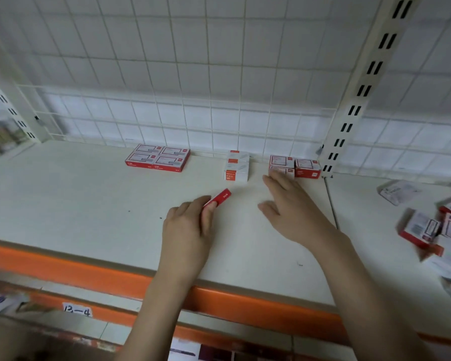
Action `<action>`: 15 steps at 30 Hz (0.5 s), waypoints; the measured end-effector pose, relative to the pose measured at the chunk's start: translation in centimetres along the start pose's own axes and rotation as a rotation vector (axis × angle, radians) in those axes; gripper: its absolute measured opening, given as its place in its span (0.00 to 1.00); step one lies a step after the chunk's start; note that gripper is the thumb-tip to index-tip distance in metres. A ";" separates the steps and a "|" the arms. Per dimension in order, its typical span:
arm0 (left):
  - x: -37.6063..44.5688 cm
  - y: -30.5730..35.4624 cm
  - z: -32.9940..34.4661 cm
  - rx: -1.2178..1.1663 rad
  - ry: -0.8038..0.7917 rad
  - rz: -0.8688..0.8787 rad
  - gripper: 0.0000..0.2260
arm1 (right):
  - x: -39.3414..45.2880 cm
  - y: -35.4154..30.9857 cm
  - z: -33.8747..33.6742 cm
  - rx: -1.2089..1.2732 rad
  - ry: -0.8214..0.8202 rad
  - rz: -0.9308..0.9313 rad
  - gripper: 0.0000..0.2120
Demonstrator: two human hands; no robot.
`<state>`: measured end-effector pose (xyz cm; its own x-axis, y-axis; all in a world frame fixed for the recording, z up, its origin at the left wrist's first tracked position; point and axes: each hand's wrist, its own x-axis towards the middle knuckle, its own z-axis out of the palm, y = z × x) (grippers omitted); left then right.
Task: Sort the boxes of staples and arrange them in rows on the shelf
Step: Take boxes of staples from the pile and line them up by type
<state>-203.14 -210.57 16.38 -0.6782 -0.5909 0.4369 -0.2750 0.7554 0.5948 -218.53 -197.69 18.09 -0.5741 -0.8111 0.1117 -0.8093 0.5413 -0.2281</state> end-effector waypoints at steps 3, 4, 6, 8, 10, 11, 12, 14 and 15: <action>0.2 -0.4 0.0 -0.087 -0.037 -0.072 0.15 | -0.2 -0.2 0.2 -0.007 0.001 -0.007 0.27; 0.5 -0.7 -0.1 -0.106 -0.043 -0.073 0.13 | -0.2 -0.3 0.2 -0.005 -0.001 0.000 0.27; 1.0 -1.3 -0.4 -0.139 -0.046 -0.102 0.14 | -0.1 -0.5 0.3 -0.002 -0.005 0.019 0.27; 1.6 -2.0 -0.9 -0.149 -0.038 -0.129 0.13 | 0.2 -1.0 0.3 0.003 -0.003 0.041 0.27; 2.3 -2.9 -1.5 -0.167 -0.054 -0.134 0.09 | 0.6 -1.8 0.3 0.014 0.008 0.062 0.27; 2.6 -3.4 -1.8 -0.171 -0.079 -0.117 0.08 | 0.9 -2.4 0.4 0.021 0.017 0.072 0.27; 3.0 -3.9 -2.2 -0.172 -0.107 -0.093 0.08 | 1.2 -3.0 0.4 0.030 0.028 0.081 0.27; 3.8 -5.2 -3.2 -0.173 -0.159 -0.073 0.09 | 1.7 -4.4 0.6 0.046 0.038 0.102 0.28; 4.2 -5.8 -3.7 -0.182 -0.172 -0.070 0.09 | 2.1 -5.1 0.8 0.053 0.039 0.110 0.28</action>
<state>-201.86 -218.48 17.20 -0.7721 -0.5714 0.2781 -0.2092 0.6418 0.7378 -215.50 -202.28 18.73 -0.6645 -0.7375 0.1208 -0.7338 0.6133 -0.2921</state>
